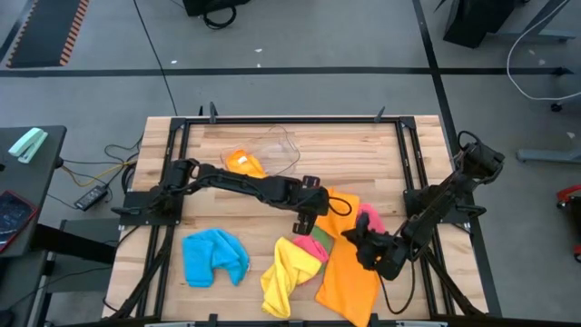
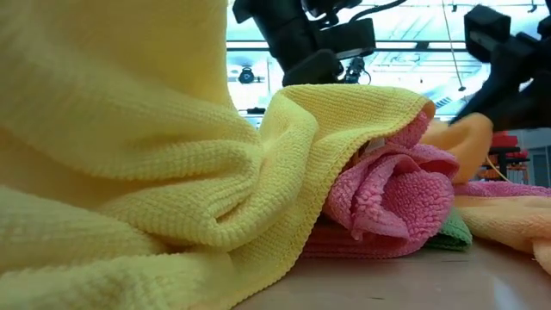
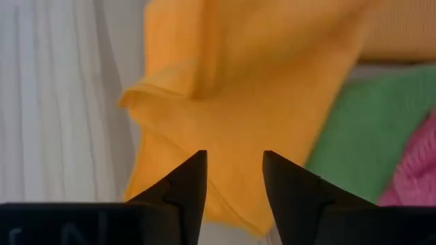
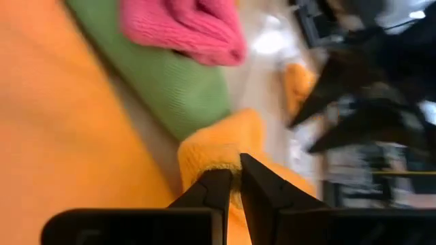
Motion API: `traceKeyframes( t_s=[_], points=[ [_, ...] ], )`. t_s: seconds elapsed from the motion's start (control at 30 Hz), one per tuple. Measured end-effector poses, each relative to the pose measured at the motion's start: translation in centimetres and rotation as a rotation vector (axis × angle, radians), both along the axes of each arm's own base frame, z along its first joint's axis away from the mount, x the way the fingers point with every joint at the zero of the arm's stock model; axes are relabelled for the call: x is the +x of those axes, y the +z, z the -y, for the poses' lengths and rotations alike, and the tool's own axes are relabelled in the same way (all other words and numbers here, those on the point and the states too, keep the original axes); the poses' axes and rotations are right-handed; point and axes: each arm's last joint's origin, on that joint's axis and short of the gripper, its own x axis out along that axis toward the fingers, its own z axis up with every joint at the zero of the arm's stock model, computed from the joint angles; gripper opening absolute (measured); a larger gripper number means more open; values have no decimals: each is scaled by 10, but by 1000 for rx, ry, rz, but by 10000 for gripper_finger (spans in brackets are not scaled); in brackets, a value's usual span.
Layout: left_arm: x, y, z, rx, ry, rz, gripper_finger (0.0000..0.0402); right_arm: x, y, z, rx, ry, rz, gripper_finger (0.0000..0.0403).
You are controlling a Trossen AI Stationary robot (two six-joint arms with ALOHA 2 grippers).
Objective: Fold microfiber towels
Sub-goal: Fold the orange microfiber towel
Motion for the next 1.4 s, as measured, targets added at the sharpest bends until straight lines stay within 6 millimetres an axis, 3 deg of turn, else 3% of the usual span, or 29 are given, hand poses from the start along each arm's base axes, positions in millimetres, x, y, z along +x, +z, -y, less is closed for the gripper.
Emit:
traceKeyframes(
  t_s=[0.33,0.53,0.77,1.07,1.4],
  points=[
    [13,-1,2,-18,-123,110,212,7,0,4,71,-3,-23,39],
    [18,-12,-18,-61,-112,102,233,8,0,4,71,4,-22,39],
    [23,-33,-38,-169,-80,61,220,8,0,4,59,12,-26,39],
    [22,-35,-34,-196,-104,44,154,8,0,5,55,12,-30,39],
    [23,-34,-18,-212,-184,50,13,8,0,5,46,7,-26,39]
  ],
)
